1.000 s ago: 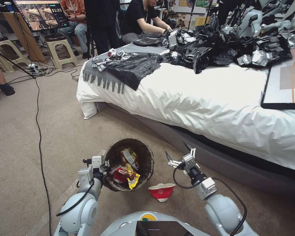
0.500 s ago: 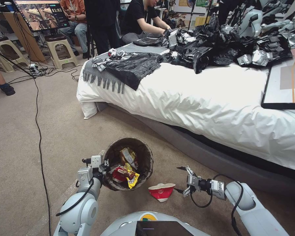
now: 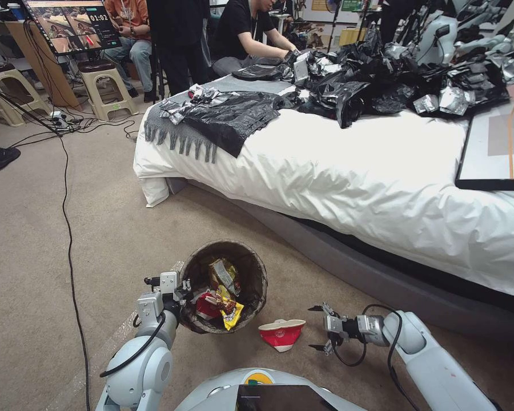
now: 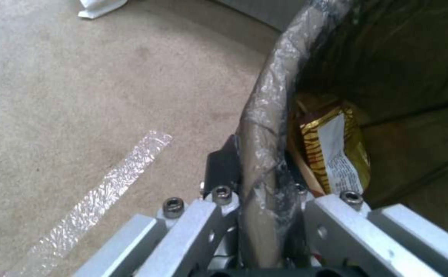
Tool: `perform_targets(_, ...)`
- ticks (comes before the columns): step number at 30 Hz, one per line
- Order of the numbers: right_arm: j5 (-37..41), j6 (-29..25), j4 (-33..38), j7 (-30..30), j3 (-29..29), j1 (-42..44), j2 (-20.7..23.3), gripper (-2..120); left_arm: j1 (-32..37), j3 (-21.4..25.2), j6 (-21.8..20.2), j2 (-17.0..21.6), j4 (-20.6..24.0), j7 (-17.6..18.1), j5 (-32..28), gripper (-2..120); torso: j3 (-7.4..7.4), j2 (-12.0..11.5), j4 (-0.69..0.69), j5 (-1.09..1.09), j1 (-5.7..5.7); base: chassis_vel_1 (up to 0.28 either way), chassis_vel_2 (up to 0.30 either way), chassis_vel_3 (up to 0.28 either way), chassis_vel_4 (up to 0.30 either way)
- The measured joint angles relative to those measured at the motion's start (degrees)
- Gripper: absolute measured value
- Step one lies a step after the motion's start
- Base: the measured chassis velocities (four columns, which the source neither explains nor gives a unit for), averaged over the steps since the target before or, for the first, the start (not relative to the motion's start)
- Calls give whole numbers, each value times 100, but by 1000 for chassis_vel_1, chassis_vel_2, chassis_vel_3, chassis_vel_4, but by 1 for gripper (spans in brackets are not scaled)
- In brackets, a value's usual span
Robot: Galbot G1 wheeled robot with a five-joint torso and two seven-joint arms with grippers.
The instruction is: Pick up the trash bin, then pick up the garbage from the floor and place it into the trash bin.
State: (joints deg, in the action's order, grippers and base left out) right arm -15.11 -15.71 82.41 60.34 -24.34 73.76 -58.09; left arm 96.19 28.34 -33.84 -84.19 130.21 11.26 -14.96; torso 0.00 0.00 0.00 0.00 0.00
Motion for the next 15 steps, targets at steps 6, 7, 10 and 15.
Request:
perform_targets(6, -120, 19, -242, -84, 255, -283, -90, 100, 6, -7, 8, -12, -18, -7, 26, 2, 0, 0, 0, 1, 0, 0, 0, 0, 0)
perform_targets(7, -121, 20, -246, -88, 261, -289, -91, 100, 6, -8, 8, -13, -19, -8, 28, 2, 0, 0, 0, 1, 0, 0, 0, 0, 0)
perform_targets(10, -127, 30, -304, -152, 341, -378, -121, 100, 8, -15, 11, -21, -35, -10, 42, 2, 0, 0, 0, 0, 0, 0, 0, 0, 0)
perform_targets(15, -130, 69, -417, -299, 619, -575, -170, 100, 0, -45, 20, -50, -95, -19, 82, 2, 0, 0, 0, 0, 0, 0, 0, 0, 0)
